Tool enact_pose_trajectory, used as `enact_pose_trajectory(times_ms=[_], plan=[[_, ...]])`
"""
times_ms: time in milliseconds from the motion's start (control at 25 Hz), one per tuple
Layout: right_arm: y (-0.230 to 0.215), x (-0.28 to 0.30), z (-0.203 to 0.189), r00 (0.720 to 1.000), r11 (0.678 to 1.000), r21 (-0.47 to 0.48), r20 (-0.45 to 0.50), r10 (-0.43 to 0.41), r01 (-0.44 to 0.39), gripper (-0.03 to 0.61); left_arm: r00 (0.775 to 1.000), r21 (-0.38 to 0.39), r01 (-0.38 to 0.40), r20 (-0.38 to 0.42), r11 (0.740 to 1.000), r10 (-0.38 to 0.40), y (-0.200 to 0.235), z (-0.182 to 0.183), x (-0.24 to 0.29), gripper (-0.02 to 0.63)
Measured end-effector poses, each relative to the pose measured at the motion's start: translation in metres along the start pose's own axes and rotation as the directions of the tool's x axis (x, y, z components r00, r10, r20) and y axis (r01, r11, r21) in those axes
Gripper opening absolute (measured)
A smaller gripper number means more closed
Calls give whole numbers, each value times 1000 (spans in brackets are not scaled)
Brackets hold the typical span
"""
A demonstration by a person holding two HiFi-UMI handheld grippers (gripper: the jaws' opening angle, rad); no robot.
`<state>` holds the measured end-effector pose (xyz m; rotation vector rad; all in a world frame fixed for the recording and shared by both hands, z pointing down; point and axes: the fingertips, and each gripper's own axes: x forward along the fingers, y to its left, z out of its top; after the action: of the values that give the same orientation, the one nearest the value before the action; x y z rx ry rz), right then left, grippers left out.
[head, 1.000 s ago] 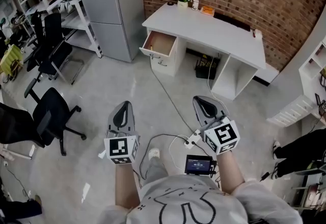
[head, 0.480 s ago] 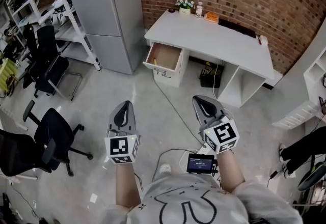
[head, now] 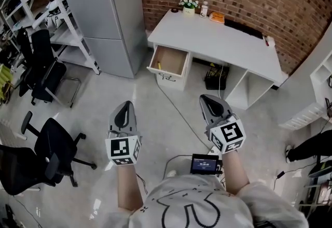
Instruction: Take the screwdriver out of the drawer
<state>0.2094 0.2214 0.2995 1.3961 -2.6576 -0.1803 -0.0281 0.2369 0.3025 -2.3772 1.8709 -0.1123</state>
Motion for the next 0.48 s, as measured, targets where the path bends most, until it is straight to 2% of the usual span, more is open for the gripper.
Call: enact_pose_trajectory(times_ms=[200,480], plan=[[-20,17,-6,999,999,27,-3,-37,37,20,1000,-5,-16,-17,1000,16,17,-12,10,12],[-45,63,-10,999,999,27,4,-46,45,20,999,-4,-42,-34,999,42,44,-26,42,12]])
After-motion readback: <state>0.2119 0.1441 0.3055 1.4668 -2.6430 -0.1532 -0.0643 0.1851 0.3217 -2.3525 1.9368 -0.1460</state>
